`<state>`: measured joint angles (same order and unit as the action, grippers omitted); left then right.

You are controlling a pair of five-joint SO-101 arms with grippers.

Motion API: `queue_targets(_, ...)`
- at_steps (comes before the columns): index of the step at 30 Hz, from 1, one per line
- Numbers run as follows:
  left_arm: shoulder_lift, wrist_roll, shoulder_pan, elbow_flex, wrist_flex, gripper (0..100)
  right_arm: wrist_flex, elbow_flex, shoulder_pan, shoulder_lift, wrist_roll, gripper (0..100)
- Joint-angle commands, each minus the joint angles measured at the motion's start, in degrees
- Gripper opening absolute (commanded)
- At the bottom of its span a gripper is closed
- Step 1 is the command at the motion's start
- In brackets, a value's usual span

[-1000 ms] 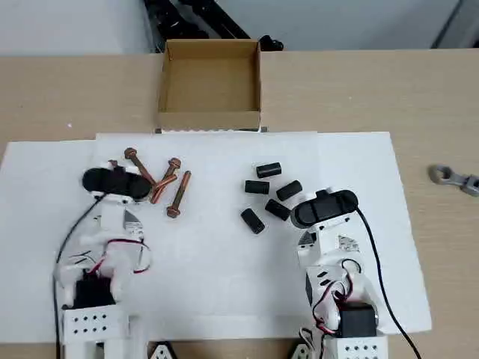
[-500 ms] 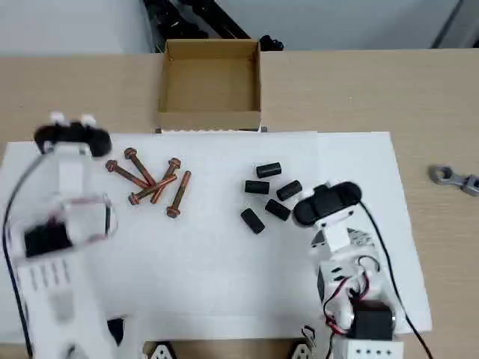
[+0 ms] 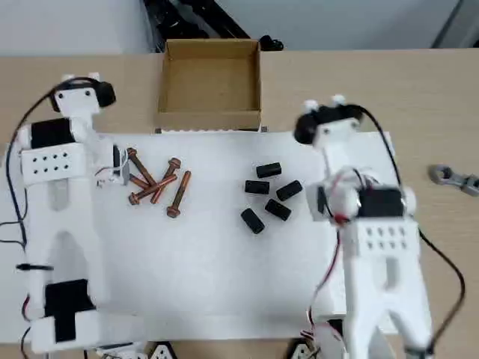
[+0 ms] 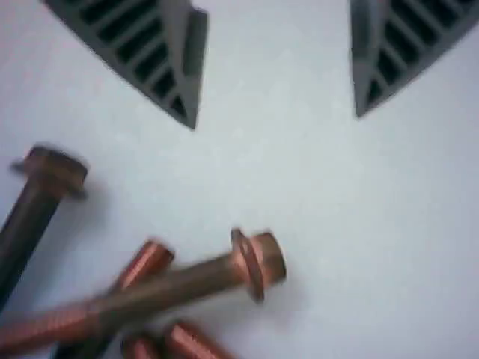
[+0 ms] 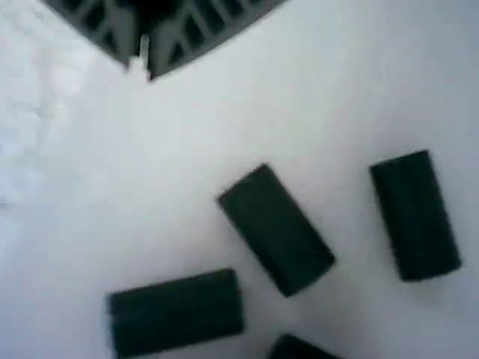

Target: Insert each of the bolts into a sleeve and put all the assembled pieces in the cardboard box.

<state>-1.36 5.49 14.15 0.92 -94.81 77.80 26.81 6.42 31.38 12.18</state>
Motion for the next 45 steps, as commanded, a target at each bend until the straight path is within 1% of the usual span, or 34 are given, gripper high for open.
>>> queue_targets(1,3.08,8.26,-0.70,5.41,-0.18,13,1.01,-7.30,3.47,-7.78,-0.70,2.7)
queue_targets(4,9.32,13.45,-0.18,6.99,0.09,13,1.01,-10.55,5.14,-14.20,-0.70,12.3)
queue_targets(6,14.42,16.53,0.79,7.96,1.14,13,1.10,-12.57,6.20,-17.45,-0.79,15.4)
queue_targets(8,18.90,20.04,1.85,8.92,3.16,13,1.10,-14.59,7.25,-19.82,-1.85,15.4)
queue_targets(11,22.15,24.70,2.20,11.65,3.25,13,1.27,-17.32,8.57,-21.67,-2.90,15.4)
queue_targets(15,20.13,29.27,1.85,13.05,3.25,13,3.91,-19.96,9.80,-22.37,-2.81,15.4)
queue_targets(18,18.81,31.56,1.85,13.05,3.69,13,3.91,-19.96,9.98,-22.37,-2.73,15.4)
queue_targets(28,18.73,44.92,1.85,12.97,9.32,13,3.30,-19.87,9.98,-22.46,-2.73,15.6)
queue_targets(30,18.73,46.15,1.67,12.97,9.67,13,3.30,-19.96,9.98,-22.46,-2.73,15.6)
queue_targets(37,18.81,46.59,0.62,12.62,10.64,13,3.30,-19.96,9.98,-22.46,-3.08,15.6)
queue_targets(41,21.19,52.13,0.44,11.74,10.55,13,3.30,-19.96,9.98,-22.46,-3.08,15.5)
queue_targets(45,26.90,53.01,0.97,12.09,10.81,13,3.30,-19.78,9.89,-22.46,-3.08,15.5)
